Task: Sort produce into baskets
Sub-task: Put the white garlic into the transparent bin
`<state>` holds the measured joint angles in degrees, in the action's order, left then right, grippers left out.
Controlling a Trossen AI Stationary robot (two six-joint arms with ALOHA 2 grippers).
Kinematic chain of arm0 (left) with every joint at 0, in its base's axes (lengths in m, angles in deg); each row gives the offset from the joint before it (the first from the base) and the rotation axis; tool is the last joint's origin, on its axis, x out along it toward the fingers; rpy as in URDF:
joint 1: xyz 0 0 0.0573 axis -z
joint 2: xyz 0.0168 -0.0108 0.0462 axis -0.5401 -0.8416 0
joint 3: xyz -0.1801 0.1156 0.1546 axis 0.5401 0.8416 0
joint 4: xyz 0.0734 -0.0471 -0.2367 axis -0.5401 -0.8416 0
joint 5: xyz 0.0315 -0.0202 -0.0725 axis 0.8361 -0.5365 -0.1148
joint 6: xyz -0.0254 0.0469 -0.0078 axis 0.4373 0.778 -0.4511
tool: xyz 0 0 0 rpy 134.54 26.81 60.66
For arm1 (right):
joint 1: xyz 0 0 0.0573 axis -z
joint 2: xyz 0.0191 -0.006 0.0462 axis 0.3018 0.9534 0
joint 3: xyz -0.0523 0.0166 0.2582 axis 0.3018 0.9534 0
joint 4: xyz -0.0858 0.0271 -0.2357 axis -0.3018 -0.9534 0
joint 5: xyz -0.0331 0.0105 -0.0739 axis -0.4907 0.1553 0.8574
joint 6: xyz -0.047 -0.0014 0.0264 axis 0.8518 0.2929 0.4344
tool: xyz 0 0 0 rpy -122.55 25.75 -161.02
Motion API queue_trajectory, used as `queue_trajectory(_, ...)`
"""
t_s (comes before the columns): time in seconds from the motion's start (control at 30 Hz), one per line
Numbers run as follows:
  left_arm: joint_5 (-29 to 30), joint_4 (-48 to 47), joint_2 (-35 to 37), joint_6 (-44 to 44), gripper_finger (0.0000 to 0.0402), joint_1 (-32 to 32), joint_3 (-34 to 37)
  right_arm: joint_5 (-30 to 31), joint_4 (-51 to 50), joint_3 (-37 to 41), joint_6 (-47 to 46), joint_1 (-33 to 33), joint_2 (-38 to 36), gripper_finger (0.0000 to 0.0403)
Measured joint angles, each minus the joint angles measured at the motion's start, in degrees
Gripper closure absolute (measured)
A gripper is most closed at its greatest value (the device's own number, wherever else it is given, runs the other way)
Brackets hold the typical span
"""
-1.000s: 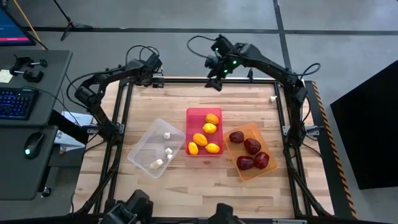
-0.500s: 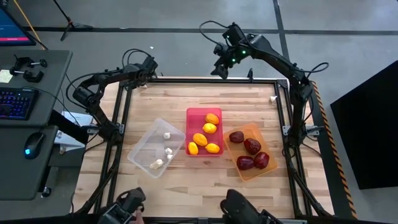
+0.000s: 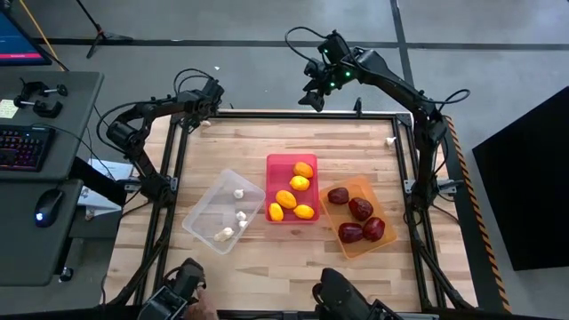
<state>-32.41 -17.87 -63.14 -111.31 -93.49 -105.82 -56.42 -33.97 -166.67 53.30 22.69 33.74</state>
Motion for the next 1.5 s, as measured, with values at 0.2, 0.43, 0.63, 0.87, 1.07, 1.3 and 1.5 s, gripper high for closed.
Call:
queue_trajectory(0.2,1.7,-3.1,-3.2,-2.7,0.0198,-0.1,-2.2,0.0,1.3,0.0,-2.5,-0.2,0.0,0.0116)
queue_trajectory(0.43,-0.4,-8.0,-7.6,-2.8,0.0205,0.2,-5.6,0.1,1.3,0.0,-3.4,-0.7,0.0,0.0116)
queue_trajectory(0.63,-2.2,-8.3,-7.9,-1.9,0.0205,1.9,-5.7,1.1,1.3,0.0,-3.3,-0.7,0.0,0.0116)
queue_trajectory(0.87,-4.1,-8.4,-7.5,2.8,0.0205,2.1,-5.7,1.0,1.5,0.0,-3.2,-0.7,0.0,0.0116)
queue_trajectory(1.07,-4.1,-8.3,-6.4,2.5,0.0205,3.7,-5.7,1.0,2.1,0.0,-3.2,-0.7,0.0,0.0116)
queue_trajectory(1.3,-0.8,-8.9,-2.2,8.4,0.0205,3.8,-5.7,1.5,2.1,0.0,-2.7,-0.7,0.0,0.0116)
queue_trajectory(1.5,-1.0,-7.3,-2.0,11.3,0.0205,5.8,-5.2,1.5,2.1,0.0,-2.7,-0.7,0.0,0.0116)
